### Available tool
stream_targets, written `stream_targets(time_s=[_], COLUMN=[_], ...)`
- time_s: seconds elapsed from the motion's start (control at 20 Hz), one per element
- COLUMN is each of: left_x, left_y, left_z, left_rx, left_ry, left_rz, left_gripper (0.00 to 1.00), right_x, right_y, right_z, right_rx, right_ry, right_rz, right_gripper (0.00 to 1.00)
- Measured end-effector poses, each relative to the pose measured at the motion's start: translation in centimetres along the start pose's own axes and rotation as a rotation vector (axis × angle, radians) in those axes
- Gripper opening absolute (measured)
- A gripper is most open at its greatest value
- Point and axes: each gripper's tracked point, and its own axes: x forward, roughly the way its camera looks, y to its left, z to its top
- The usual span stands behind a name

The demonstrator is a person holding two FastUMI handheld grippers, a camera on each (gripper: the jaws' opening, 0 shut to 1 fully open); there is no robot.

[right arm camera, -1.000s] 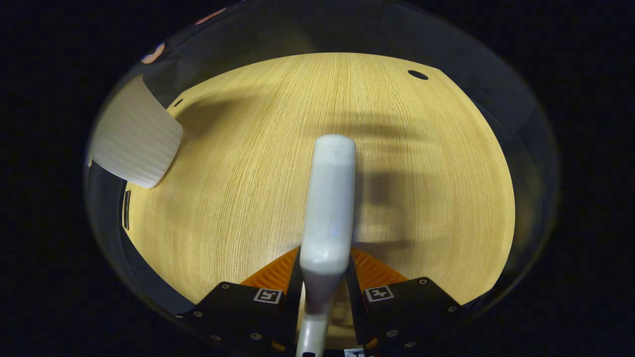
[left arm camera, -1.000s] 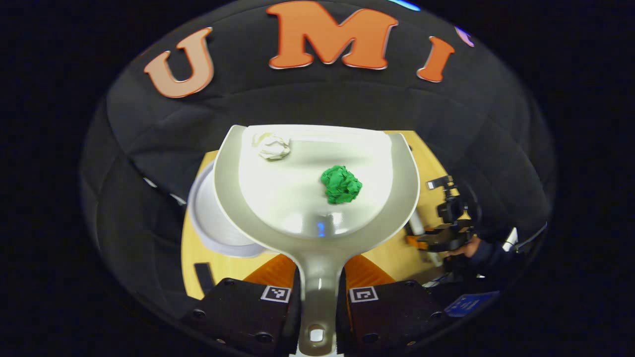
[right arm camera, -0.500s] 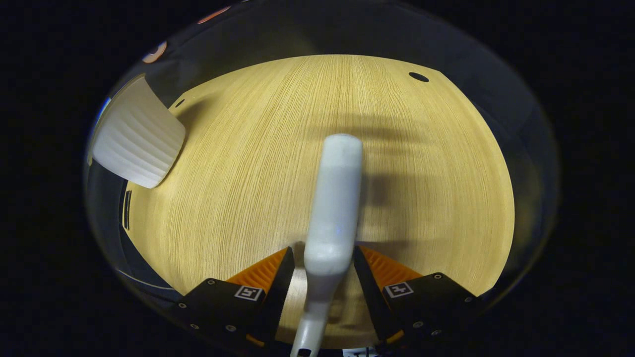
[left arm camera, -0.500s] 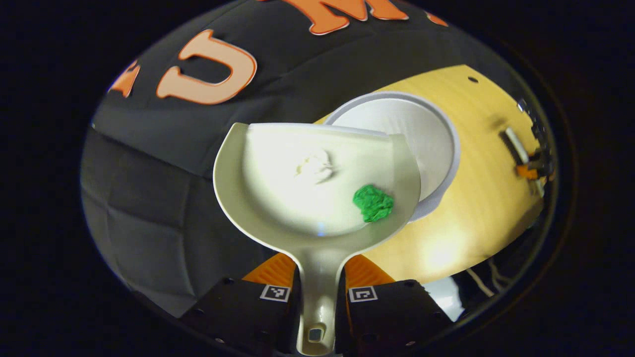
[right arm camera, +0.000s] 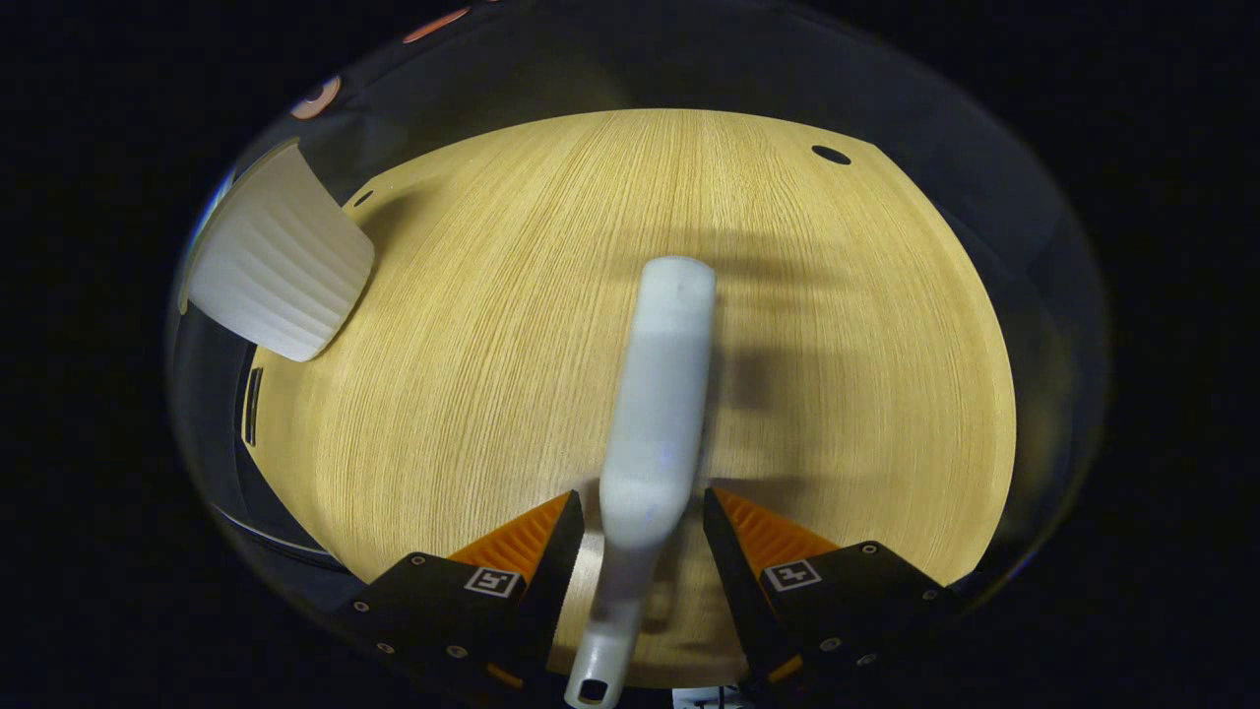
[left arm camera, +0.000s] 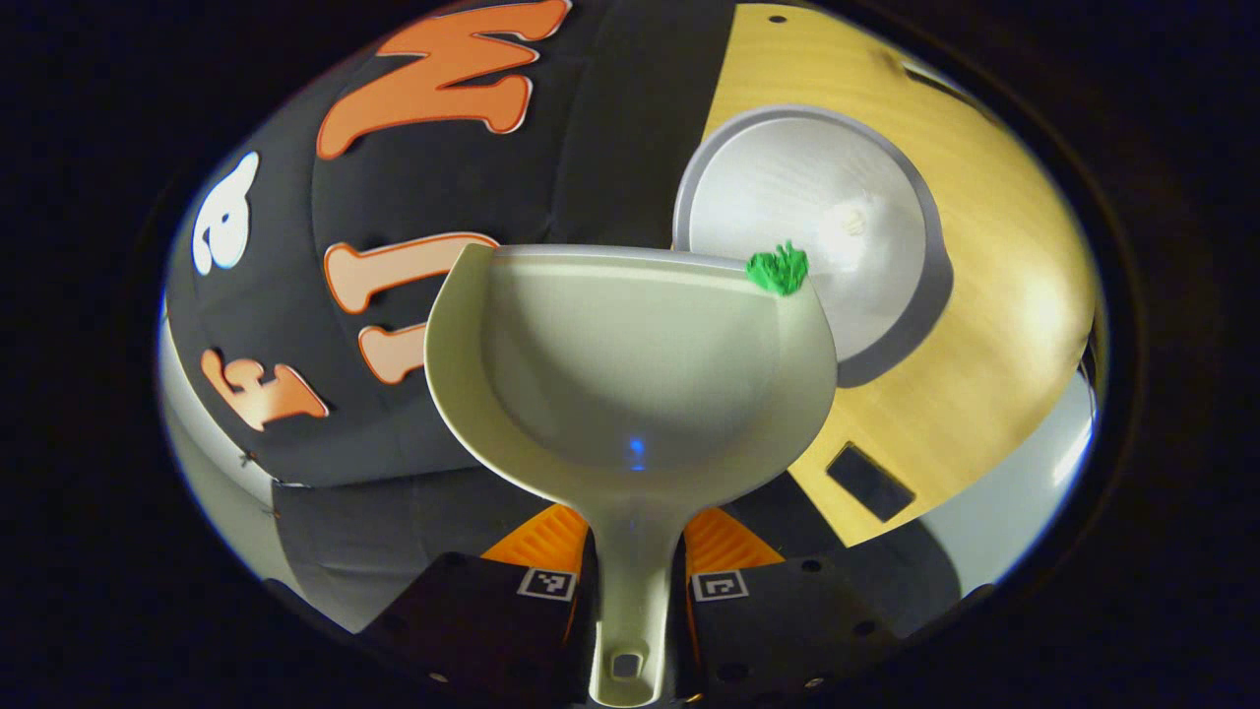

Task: Pick up the small broom and dustpan from the desktop, sweep the trash into the dustpan with the broom, and then empty the trash into the garbage bin.

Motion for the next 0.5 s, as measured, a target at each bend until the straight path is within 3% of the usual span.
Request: stream_targets(time_s=[0.1,0.2,0.4,0.5], left_x=[-0.6,-0.6,-1.0,-1.7], left_y=[-0.3,-1.4,-7.8,-9.9], left_z=[0.7,0.9,4.2,6.3], left_rx=[0.015,-0.081,-0.512,-0.677], left_ry=[-0.004,-0.028,-0.097,-0.123], left_rz=[0.033,-0.013,-0.319,-0.440], left_gripper=[0.28,0.28,0.28,0.28], right_x=[0.1,0.2,0.0,0.0], right_y=[0.0,0.0,0.5,0.5], right_z=[0.0,-0.2,-0.4,-0.1], right_rx=[0.007,0.007,0.009,0.001], right_ry=[0.000,0.000,0.000,-0.005], right_rz=[0.004,0.006,0.018,0.016], right_gripper=[0.75,0.75,0.75,0.75])
